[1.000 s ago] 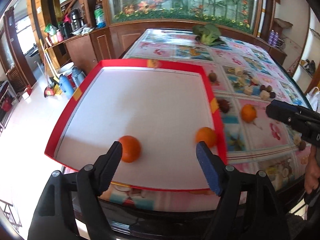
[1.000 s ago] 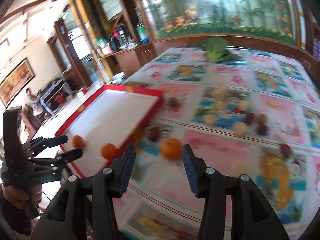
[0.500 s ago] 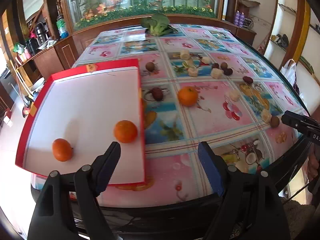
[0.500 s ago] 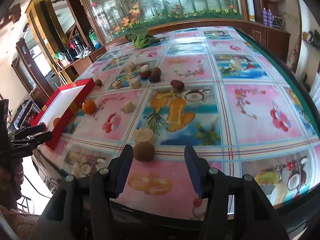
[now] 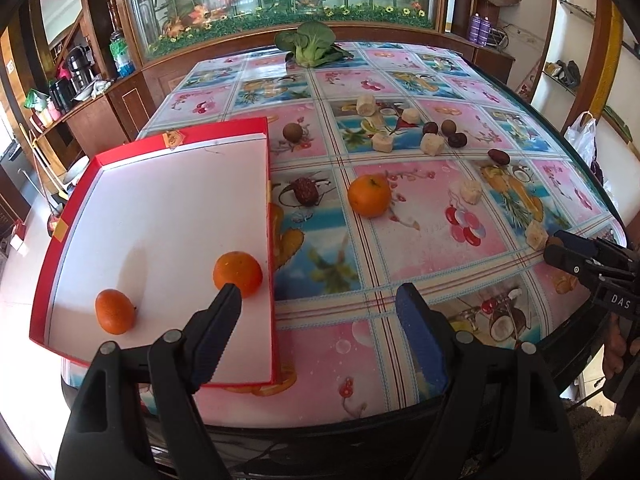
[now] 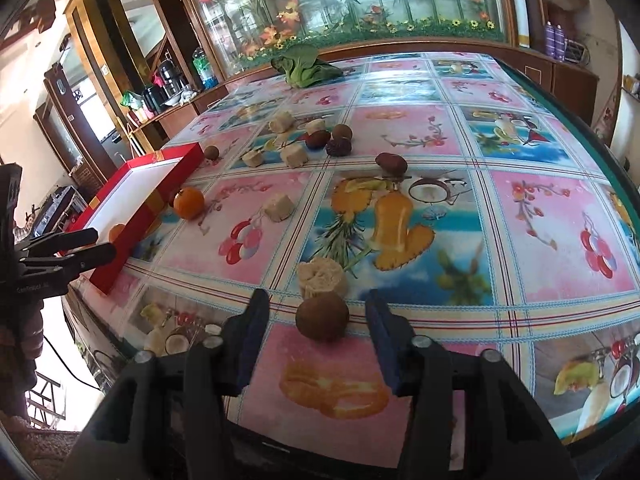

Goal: Organize fruits
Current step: 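Move the right tool to a brown kiwi while the left tool approaches a tangerine, then grasp the brown kiwi with the right tool while the left tool grasps the tangerine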

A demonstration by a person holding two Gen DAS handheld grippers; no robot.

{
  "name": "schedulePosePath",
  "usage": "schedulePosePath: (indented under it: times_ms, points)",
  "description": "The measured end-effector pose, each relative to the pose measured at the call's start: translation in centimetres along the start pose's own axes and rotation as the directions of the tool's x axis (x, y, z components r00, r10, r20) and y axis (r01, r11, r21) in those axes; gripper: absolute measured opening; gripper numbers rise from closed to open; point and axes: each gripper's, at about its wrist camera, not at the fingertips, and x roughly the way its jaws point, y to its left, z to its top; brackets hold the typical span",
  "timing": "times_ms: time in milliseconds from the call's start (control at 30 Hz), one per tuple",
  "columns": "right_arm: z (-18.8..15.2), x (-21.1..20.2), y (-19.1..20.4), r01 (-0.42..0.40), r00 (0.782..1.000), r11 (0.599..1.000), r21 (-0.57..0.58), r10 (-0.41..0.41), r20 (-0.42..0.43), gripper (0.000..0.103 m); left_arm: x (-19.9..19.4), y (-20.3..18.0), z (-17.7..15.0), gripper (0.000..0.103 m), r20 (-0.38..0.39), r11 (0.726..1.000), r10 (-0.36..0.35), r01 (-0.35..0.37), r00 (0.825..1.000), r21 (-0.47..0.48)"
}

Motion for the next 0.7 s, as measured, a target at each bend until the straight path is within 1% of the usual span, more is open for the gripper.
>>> schedulePosePath:
  times_ms: [67, 133, 233, 300, 367, 500, 567, 600, 667, 700]
  points:
    - [0.0, 0.3, -0.1, 0.001, 1.000, 1.000, -0.006, -0.001, -0.007, 0.034, 0.2, -0.2, 0.6, 0.080, 0.005, 1.000, 0.004, -0.004, 1.000, 0.010]
    - [-0.2, 0.4, -0.1, 0.013, 1.000, 1.000, -0.017, -0.013, -0.012, 0.031, 0.7, -0.7, 1.6, 0.080, 0.011, 1.000, 0.003, -0.004, 1.000, 0.030]
    - [-0.3, 0.3, -0.3, 0.004, 1.000, 1.000, -0.022, -0.004, -0.003, 0.030, 1.9, -1.1, 3.1, 0.080, 0.005, 0.999, -0.008, 0.008, 1.000, 0.046]
    - [-0.5, 0.2, -0.5, -0.009, 1.000, 1.000, -0.018, 0.009, 0.009, 0.030, 3.4, -1.5, 4.1, 0.080, -0.020, 0.998, 0.010, -0.009, 1.000, 0.055]
    - [-0.6, 0.2, -0.6, -0.019, 1.000, 1.000, -0.020, 0.020, 0.022, 0.030, 4.3, -1.9, 4.9, 0.080, -0.029, 0.998, -0.021, 0.023, 0.999, 0.062]
    - [-0.8, 0.2, -0.6, -0.029, 0.998, 0.999, -0.040, 0.031, 0.050, 0.030, 6.2, -3.0, 6.0, 0.080, -0.063, 0.996, -0.046, 0.051, 0.997, 0.077]
    - [-0.8, 0.2, -0.6, -0.033, 0.998, 0.999, -0.040, 0.035, 0.049, 0.030, 7.0, -3.1, 6.4, 0.075, -0.084, 0.997, -0.046, 0.051, 0.995, 0.061]
    - [-0.8, 0.2, -0.6, -0.037, 0.998, 0.999, -0.039, 0.039, 0.050, 0.030, 7.1, -3.2, 6.5, 0.068, -0.086, 0.996, -0.061, 0.066, 0.994, 0.058]
    - [-0.7, 0.2, -0.7, -0.041, 0.998, 0.998, -0.039, 0.043, 0.050, 0.030, 7.6, -3.6, 6.7, 0.066, -0.097, 0.993, -0.093, 0.099, 0.991, 0.066]
    - [-0.7, 0.2, -0.7, -0.042, 0.998, 0.998, -0.039, 0.044, 0.050, 0.030, 7.8, -3.7, 6.7, 0.063, -0.103, 0.993, -0.092, 0.099, 0.990, 0.068]
